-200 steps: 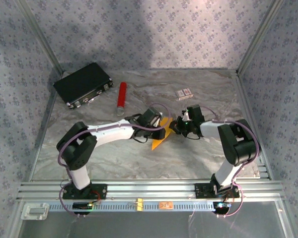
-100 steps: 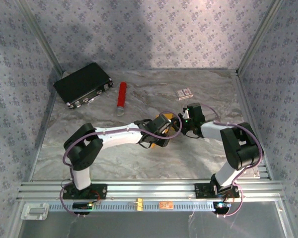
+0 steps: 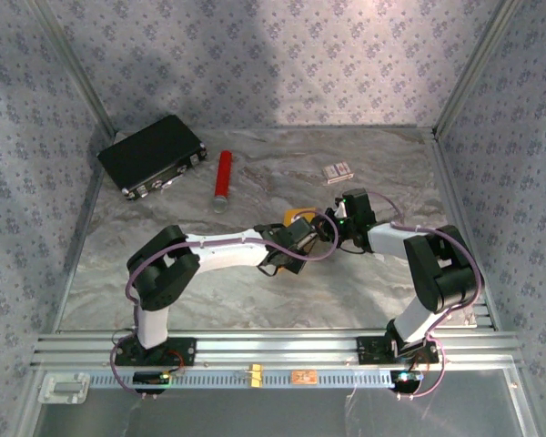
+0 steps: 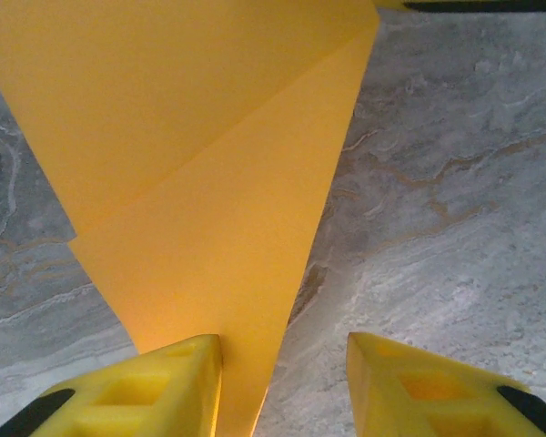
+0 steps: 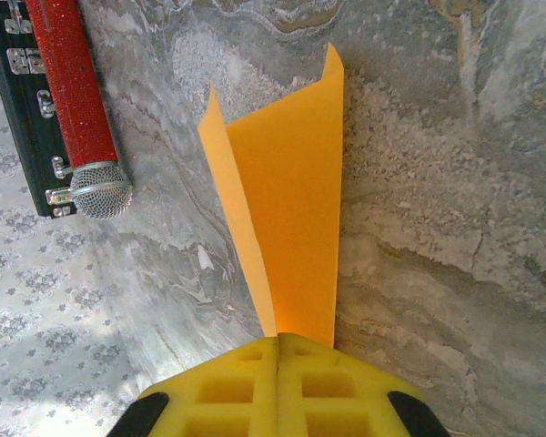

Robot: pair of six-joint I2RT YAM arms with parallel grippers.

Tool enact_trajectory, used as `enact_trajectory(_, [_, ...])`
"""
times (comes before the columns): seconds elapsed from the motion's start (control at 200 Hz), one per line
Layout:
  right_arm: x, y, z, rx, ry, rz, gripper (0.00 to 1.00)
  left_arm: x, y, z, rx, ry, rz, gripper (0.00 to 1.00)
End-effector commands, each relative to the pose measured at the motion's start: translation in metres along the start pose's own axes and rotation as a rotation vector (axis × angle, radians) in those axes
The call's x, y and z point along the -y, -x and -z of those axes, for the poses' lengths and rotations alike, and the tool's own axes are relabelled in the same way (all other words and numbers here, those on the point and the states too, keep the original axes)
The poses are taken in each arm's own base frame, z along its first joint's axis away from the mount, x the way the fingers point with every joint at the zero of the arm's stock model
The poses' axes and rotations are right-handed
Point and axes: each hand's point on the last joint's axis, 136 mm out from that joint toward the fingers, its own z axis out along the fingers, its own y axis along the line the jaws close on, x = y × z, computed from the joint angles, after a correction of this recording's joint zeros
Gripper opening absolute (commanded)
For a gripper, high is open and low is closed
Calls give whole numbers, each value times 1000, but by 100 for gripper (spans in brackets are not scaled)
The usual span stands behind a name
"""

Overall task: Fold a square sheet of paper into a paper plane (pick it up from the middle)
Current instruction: Fold the wing for the fifth time at the center of the table.

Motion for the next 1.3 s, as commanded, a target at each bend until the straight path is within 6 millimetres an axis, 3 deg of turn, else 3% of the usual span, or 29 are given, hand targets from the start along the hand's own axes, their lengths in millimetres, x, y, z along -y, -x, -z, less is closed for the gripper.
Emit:
enact_trajectory(0.0, [-7,1,5,9,24,-2,5,-4,-1,-3,1,39,-5,39])
enact_trajectory(0.445, [-5,3,9,16,38,-21,5,-7,-4,-7,3,59,-15,32])
enact_trajectory(0.695, [-7,3,9,16,50,-27,4,-9,-3,-5,23,80,-34,38])
enact_trajectory(1.074, [-9,4,10,14,64,-36,4,-11,-6,-9,19,122,-74,31])
enact_trajectory(1.294, [-10,4,11,16,70,-39,4,-13,-6,-8,28,155,-106,34])
